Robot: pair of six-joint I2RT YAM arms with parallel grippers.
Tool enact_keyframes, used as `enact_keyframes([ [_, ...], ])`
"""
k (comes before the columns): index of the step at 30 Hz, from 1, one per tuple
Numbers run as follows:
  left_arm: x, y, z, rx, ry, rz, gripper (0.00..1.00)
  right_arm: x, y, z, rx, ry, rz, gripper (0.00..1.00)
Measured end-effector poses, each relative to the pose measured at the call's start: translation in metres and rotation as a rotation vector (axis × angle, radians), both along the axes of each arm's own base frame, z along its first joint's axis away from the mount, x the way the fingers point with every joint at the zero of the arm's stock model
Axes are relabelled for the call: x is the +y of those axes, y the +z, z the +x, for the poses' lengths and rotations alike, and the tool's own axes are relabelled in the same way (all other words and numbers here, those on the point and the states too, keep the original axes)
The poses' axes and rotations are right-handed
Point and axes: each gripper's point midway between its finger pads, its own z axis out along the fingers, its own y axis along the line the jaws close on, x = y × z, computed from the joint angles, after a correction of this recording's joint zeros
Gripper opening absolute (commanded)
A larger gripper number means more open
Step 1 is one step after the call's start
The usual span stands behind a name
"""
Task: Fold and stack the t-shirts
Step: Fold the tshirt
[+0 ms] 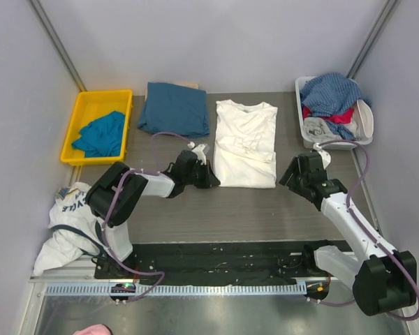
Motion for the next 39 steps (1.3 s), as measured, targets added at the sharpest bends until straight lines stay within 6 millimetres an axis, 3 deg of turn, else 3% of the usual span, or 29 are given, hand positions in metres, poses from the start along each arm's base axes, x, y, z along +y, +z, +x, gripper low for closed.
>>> enact_keyframes([
  [5, 0.002, -0.001, -0.046, 0.021, -0.026, 0.018, 0.0, 0.005, 0.01, -0.01, -0.02, 0.024, 0.033, 0.69],
  [9, 0.005, -0.001, -0.076, 0.037, -0.039, 0.028, 0.0, 0.011, 0.005, -0.023, -0.001, 0.057, 0.065, 0.69],
  [14, 0.017, -0.002, -0.1, 0.051, -0.026, 0.045, 0.0, 0.025, -0.003, -0.036, 0.036, 0.118, 0.103, 0.69],
  [21, 0.035, -0.003, -0.113, 0.06, 0.01, 0.072, 0.0, 0.055, -0.013, -0.039, 0.081, 0.225, 0.158, 0.69],
  [28, 0.044, -0.003, -0.117, 0.062, 0.028, 0.089, 0.0, 0.072, -0.035, -0.057, 0.126, 0.282, 0.168, 0.68],
  [33, 0.047, -0.004, -0.118, 0.063, 0.034, 0.092, 0.0, 0.083, -0.027, -0.055, 0.093, 0.312, 0.188, 0.68],
  [39, 0.047, -0.004, -0.118, 0.063, 0.035, 0.092, 0.0, 0.115, -0.008, -0.04, 0.019, 0.411, 0.261, 0.68],
])
